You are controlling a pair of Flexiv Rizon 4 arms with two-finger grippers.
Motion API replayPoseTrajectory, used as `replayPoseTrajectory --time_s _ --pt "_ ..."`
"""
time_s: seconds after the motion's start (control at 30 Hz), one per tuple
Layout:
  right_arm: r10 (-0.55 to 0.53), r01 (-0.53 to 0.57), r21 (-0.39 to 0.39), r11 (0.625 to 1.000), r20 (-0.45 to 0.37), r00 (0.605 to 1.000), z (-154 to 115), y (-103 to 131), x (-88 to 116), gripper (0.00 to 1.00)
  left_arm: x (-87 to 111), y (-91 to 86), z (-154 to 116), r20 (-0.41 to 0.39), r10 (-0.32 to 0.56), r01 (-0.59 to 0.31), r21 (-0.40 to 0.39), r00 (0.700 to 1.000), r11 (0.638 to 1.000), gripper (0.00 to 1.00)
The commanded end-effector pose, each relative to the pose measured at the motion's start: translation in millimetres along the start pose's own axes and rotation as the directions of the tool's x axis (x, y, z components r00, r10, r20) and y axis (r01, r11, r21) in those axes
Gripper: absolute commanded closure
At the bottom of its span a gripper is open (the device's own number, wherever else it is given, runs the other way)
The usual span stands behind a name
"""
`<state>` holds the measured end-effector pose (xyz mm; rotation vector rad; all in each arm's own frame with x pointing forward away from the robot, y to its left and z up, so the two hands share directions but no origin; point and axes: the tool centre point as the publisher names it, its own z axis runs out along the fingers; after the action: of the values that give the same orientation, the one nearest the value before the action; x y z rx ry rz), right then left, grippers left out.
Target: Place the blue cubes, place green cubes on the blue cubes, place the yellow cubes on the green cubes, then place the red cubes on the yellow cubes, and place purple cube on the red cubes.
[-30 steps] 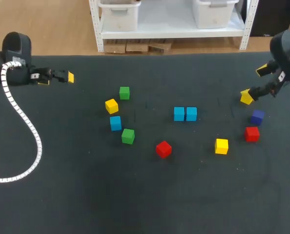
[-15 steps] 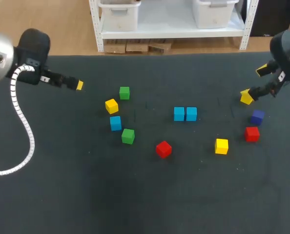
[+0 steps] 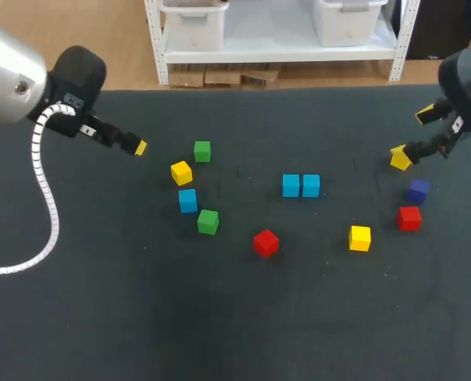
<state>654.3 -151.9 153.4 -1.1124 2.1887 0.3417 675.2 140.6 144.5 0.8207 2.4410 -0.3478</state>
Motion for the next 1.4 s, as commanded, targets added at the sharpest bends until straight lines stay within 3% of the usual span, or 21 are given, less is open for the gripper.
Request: replayPoseTrajectory --time_s 0.03,0.8,1.23,1.4 --pt "0.0 0.0 0.001 1.0 0.002 1.0 0 0 1 0.0 -4.3 2.7 10 -0.027 -0.006 0.006 -0.013 1.0 1.0 0.0" --pt "0.0 0.0 0.001 1.0 0.002 1.0 0 0 1 0.0 3.4 0.5 44 -0.121 0.025 -0.027 -0.018 0.992 0.999 0.0" --pt "0.0 0.0 0.001 1.0 0.002 1.0 0 0 1 0.0 4.5 -5.8 53 -0.139 0.036 -0.037 0.0 0.99 0.999 0.0" --pt "0.0 0.0 0.001 1.0 0.002 1.0 0 0 1 0.0 4.0 -6.6 50 -0.111 0.025 -0.022 0.036 0.994 0.999 0.0"
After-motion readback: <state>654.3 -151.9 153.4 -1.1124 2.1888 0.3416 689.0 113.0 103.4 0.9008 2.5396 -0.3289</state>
